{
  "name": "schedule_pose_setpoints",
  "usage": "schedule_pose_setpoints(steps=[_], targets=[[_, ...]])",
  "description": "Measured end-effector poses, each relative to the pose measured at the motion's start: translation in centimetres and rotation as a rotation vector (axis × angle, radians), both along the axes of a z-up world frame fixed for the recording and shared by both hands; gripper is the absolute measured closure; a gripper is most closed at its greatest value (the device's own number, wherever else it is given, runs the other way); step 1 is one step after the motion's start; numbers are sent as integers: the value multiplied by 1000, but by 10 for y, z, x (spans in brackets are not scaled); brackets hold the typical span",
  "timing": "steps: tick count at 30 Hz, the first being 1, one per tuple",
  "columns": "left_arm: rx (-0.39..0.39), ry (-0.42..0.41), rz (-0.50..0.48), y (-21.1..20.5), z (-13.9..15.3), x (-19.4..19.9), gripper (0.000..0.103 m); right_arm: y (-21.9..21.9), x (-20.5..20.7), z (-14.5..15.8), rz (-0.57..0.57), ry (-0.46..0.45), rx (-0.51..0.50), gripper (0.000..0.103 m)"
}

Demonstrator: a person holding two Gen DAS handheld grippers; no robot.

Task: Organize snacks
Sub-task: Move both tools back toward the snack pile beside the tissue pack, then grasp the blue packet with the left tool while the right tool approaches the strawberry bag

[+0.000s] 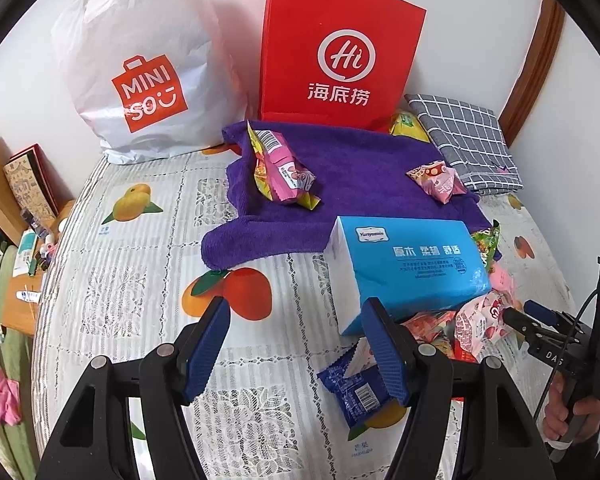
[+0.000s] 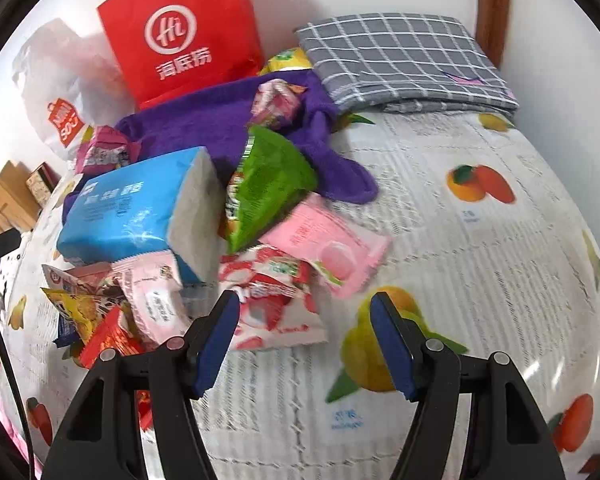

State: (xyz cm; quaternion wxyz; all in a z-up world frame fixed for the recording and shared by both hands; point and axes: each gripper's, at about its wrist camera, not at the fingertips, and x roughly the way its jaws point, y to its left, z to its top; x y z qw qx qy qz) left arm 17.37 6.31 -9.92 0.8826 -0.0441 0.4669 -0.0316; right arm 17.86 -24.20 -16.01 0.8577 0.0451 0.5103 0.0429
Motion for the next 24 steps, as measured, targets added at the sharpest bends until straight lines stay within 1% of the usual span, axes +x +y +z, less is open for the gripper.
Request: schedule_pose_setpoints(steps=[4, 7, 9, 12, 15, 19, 21, 24], targets=[[13, 4, 12, 2, 0, 0, 37, 10, 10, -10, 28, 23, 18, 36], [3, 7, 23, 7, 0, -2, 37, 16, 16, -20, 36, 55, 34, 36], [3, 11, 35, 11, -1, -3, 37, 21, 14, -20, 47, 29, -3, 42], [4, 19, 52, 19, -5, -6, 37, 24, 10, -18, 74, 8, -12, 46], [2, 36, 74, 27, -12, -10, 37, 21, 2, -15, 82, 17, 1, 48], [-22, 57, 91, 35, -24, -14, 37, 18, -19, -11, 97, 17, 7, 48], [-27, 65, 96, 35, -29, -14, 37, 18, -29, -11, 106, 6, -4, 48], [-66, 77, 81, 31, -36, -14, 37, 16, -39, -13, 104, -33, -9, 47]])
